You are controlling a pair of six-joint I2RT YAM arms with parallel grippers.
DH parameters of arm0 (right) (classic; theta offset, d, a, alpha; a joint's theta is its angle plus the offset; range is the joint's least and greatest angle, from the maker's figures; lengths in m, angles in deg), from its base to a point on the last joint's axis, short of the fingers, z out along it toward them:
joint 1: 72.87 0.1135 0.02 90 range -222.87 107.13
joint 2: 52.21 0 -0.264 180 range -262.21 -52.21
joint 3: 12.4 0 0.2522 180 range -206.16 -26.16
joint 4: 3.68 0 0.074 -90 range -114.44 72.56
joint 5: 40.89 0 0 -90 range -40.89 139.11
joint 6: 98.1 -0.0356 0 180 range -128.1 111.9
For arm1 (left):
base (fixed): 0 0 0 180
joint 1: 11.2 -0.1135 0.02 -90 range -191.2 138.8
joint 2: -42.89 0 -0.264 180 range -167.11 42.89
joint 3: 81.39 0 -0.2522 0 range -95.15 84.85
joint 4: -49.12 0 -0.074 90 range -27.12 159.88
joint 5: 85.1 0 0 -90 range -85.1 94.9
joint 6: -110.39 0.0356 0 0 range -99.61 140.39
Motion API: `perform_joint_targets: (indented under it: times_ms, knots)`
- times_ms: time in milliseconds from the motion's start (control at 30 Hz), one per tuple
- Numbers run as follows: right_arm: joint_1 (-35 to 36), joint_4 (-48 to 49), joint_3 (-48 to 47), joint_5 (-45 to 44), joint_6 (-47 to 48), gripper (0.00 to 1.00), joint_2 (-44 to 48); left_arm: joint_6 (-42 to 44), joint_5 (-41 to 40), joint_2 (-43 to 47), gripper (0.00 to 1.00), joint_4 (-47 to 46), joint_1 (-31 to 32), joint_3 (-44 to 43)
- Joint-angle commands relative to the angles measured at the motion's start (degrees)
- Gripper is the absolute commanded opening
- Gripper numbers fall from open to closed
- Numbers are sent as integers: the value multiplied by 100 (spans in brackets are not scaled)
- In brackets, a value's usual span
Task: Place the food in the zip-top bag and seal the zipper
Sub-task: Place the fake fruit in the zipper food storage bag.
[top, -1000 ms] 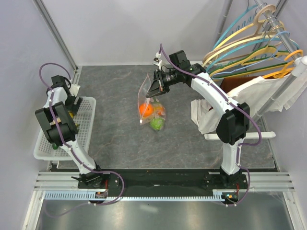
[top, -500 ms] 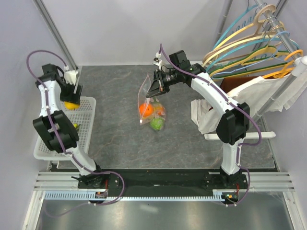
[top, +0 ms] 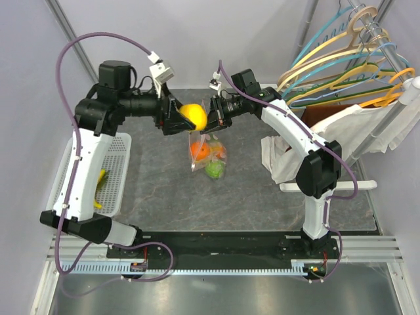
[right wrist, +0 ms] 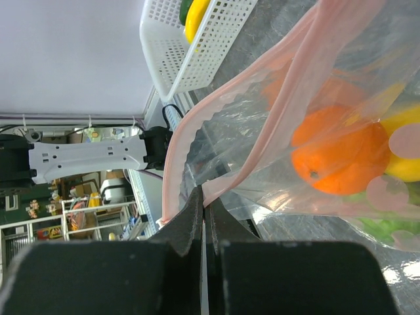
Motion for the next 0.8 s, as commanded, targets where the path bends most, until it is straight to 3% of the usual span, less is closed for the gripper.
perform_joint_targets:
  times_ms: [0, 300, 533, 633, 767]
  knots:
    - [10, 1, -6, 44, 115, 0, 101, -1733, 586, -371, 58, -1012, 629, 438]
    - [-25, -52, 117, 106, 150, 0, 242, -1938, 235, -715, 57, -1480, 692, 1325]
    - [-69, -69, 214, 132, 167, 0, 365, -2342, 376, -846, 55, -1868, -63, 1942]
    - [-78, -61, 214, 167, 141, 0, 400, -2167, -62, -794, 56, -1807, -231, 1943]
    - [-69, -52, 65, 238, 115, 0, 374, -1807, -1281, -697, 59, -1596, -117, 1767]
